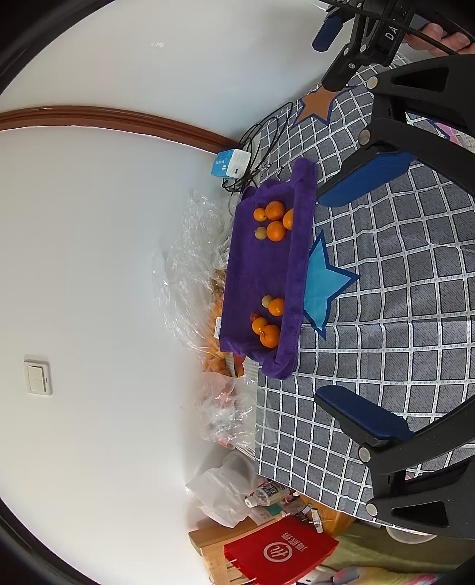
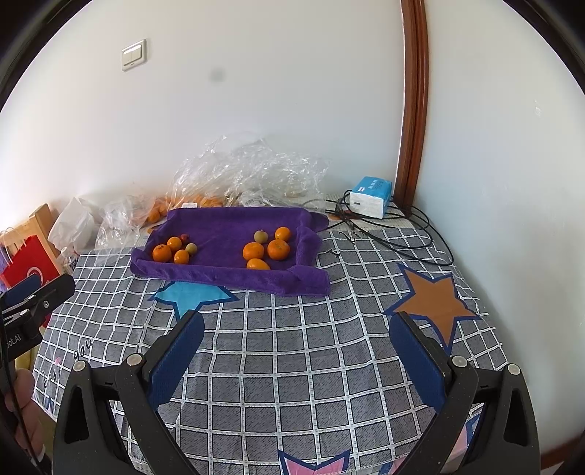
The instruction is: Organize fruits
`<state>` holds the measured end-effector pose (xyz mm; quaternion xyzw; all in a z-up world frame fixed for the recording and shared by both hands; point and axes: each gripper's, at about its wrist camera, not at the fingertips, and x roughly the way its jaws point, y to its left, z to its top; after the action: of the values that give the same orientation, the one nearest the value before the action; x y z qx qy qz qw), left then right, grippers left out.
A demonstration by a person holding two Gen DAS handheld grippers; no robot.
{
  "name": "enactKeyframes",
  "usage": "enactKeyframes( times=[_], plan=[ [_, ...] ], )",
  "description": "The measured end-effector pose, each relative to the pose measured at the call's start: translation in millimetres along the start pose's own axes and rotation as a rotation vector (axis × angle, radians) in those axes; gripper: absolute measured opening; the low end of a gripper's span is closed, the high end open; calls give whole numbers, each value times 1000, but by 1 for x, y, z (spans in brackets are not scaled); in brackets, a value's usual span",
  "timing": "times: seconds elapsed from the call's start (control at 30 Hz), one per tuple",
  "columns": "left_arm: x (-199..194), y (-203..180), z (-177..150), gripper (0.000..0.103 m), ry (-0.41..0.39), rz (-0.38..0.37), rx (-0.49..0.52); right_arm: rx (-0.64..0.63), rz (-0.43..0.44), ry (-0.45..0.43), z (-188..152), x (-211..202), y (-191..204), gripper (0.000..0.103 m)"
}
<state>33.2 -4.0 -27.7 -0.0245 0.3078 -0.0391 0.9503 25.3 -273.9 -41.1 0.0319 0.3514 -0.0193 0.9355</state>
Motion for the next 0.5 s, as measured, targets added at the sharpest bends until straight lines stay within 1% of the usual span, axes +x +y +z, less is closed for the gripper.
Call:
enactKeyframes(
  times=[0.5],
  plan=[
    [-2,0,0,99,-2,5,0,6,4,2,-1,0,-1,100]
  ],
)
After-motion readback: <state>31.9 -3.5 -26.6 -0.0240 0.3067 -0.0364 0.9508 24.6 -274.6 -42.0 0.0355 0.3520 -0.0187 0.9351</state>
